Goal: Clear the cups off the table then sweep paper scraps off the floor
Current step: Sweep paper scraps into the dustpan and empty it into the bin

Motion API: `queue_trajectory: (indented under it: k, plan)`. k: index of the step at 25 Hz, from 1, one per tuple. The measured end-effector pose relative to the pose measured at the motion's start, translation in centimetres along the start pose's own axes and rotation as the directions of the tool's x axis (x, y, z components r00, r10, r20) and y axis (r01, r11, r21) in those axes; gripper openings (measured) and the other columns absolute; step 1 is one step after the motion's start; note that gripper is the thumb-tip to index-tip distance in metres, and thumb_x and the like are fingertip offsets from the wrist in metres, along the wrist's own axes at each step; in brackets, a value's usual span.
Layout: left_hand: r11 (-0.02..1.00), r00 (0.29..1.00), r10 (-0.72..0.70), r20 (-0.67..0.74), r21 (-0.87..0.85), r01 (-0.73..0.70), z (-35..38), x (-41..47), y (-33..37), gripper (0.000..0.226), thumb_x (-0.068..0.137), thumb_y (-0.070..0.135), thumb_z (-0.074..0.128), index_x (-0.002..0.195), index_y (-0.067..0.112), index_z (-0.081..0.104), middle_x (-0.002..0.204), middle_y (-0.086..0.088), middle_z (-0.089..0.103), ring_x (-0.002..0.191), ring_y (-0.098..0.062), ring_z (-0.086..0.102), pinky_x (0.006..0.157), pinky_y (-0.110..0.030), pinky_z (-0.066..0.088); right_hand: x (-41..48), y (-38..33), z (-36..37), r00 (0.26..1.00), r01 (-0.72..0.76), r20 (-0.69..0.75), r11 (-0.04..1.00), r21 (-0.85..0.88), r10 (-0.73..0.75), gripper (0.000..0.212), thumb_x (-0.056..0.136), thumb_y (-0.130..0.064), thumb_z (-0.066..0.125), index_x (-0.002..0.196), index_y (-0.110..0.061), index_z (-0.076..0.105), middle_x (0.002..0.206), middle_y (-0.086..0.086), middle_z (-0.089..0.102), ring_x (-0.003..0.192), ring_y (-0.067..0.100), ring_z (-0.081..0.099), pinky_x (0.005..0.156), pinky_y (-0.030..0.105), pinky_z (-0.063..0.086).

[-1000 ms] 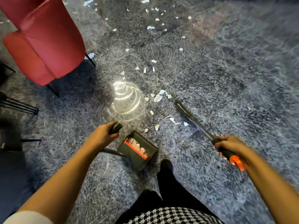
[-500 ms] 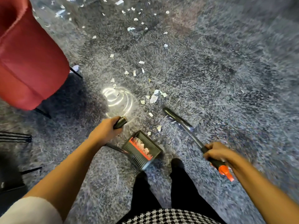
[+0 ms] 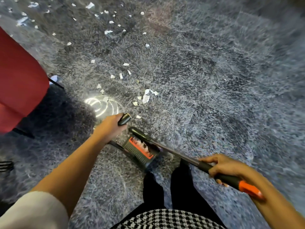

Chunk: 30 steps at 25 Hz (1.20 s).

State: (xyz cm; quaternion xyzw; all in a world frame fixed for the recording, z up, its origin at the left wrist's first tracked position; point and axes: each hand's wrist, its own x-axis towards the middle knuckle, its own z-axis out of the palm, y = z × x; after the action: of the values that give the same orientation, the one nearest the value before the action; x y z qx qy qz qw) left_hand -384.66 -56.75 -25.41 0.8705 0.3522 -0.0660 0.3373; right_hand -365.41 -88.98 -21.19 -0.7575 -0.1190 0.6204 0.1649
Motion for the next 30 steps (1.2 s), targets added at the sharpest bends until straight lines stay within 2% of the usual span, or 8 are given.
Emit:
queue_trajectory:
  k: [3, 8, 12, 15, 18, 23, 27, 30]
  plan:
    - [0.999, 1.0, 0.009, -0.012, -0.032, -0.009, 0.0, -0.8, -0.4, 0.017, 0.089, 0.015, 0.061, 0.105, 0.011, 0.055, 0.076, -0.004, 0.06, 0.061, -0.018, 0.056, 0.05, -0.025, 0.037, -0.8, -0.1, 0.0, 0.999, 0.017, -0.028, 1.0, -0.006, -0.018, 0.065, 0.076, 0.017, 0.052, 0.133, -0.014, 0.05, 0.043, 0.004, 0.057, 0.029, 0.013, 0.051, 0.031, 0.019, 0.04]
    - [0.986, 0.992, -0.088, -0.093, -0.152, 0.073, 0.0, -2.2, -1.5, 0.013, 0.091, 0.015, 0.059, 0.1, 0.008, 0.056, 0.07, -0.006, 0.056, 0.055, -0.02, 0.051, 0.049, -0.029, 0.035, 1.6, -3.3, 0.4, 0.992, 0.046, -0.112, 0.996, -0.075, -0.054, 0.065, 0.076, 0.009, 0.059, 0.135, -0.017, 0.049, 0.072, 0.011, 0.063, 0.035, 0.014, 0.053, 0.036, 0.021, 0.043]
    - [0.971, 0.977, -0.155, -0.145, -0.203, 0.124, -0.6, -2.4, -2.5, 0.016, 0.088, 0.021, 0.064, 0.099, 0.011, 0.057, 0.067, -0.003, 0.056, 0.053, -0.018, 0.051, 0.045, -0.025, 0.033, 5.4, -6.2, -0.2, 0.982, 0.069, -0.166, 0.988, -0.137, -0.092, 0.052, 0.078, 0.006, 0.061, 0.127, -0.009, 0.056, 0.073, 0.008, 0.06, 0.039, 0.014, 0.052, 0.036, 0.017, 0.042]
    - [0.958, 0.967, -0.199, -0.162, -0.241, 0.157, -0.8, -2.3, -3.4, 0.019, 0.089, 0.023, 0.063, 0.102, 0.01, 0.058, 0.076, -0.011, 0.062, 0.064, -0.028, 0.061, 0.049, -0.031, 0.039, 8.3, -8.1, 0.1, 0.976, 0.079, -0.179, 0.972, -0.223, -0.12, 0.041, 0.077, 0.003, 0.064, 0.117, -0.004, 0.061, 0.085, 0.014, 0.06, 0.052, 0.019, 0.052, 0.047, 0.025, 0.045]
    - [0.956, 0.958, -0.229, -0.174, -0.227, 0.187, -0.5, -2.1, -4.0, 0.015, 0.09, 0.024, 0.061, 0.1, 0.014, 0.057, 0.075, -0.009, 0.061, 0.061, -0.025, 0.059, 0.051, -0.035, 0.041, 9.6, -8.9, 1.8, 0.987, 0.057, -0.125, 0.947, -0.316, -0.102, 0.037, 0.077, 0.004, 0.065, 0.114, 0.002, 0.062, 0.089, 0.015, 0.058, 0.066, 0.023, 0.054, 0.059, 0.03, 0.044]
    - [0.96, 0.962, -0.195, -0.189, -0.237, 0.148, -0.7, -0.4, -3.1, 0.008, 0.088, 0.019, 0.061, 0.086, 0.018, 0.053, 0.062, 0.001, 0.052, 0.049, -0.014, 0.047, 0.044, -0.027, 0.035, 7.6, -7.8, 2.8, 0.999, 0.046, 0.0, 0.876, -0.481, -0.052, 0.041, 0.075, 0.005, 0.064, 0.116, 0.005, 0.059, 0.081, 0.012, 0.054, 0.05, 0.011, 0.047, 0.043, 0.02, 0.04]
    - [0.96, 0.964, -0.198, -0.18, -0.235, 0.154, -1.4, 0.7, -2.8, 0.014, 0.087, 0.015, 0.059, 0.078, 0.019, 0.049, 0.061, 0.0, 0.051, 0.049, -0.015, 0.046, 0.042, -0.025, 0.032, 4.8, -7.7, 1.6, 0.998, 0.06, 0.048, 0.913, -0.404, -0.045, 0.051, 0.078, 0.012, 0.056, 0.126, -0.004, 0.055, 0.08, 0.018, 0.062, 0.031, 0.008, 0.049, 0.034, 0.017, 0.041]
    - [0.968, 0.964, -0.194, -0.184, -0.197, 0.157, -1.4, 0.9, -3.2, 0.015, 0.086, 0.015, 0.059, 0.076, 0.018, 0.048, 0.06, -0.001, 0.05, 0.05, -0.015, 0.044, 0.045, -0.027, 0.029, 3.2, -7.2, -0.3, 0.999, 0.031, 0.033, 0.951, -0.306, -0.022, 0.063, 0.077, 0.014, 0.056, 0.134, -0.013, 0.05, 0.067, 0.016, 0.059, 0.033, 0.014, 0.049, 0.035, 0.021, 0.042]
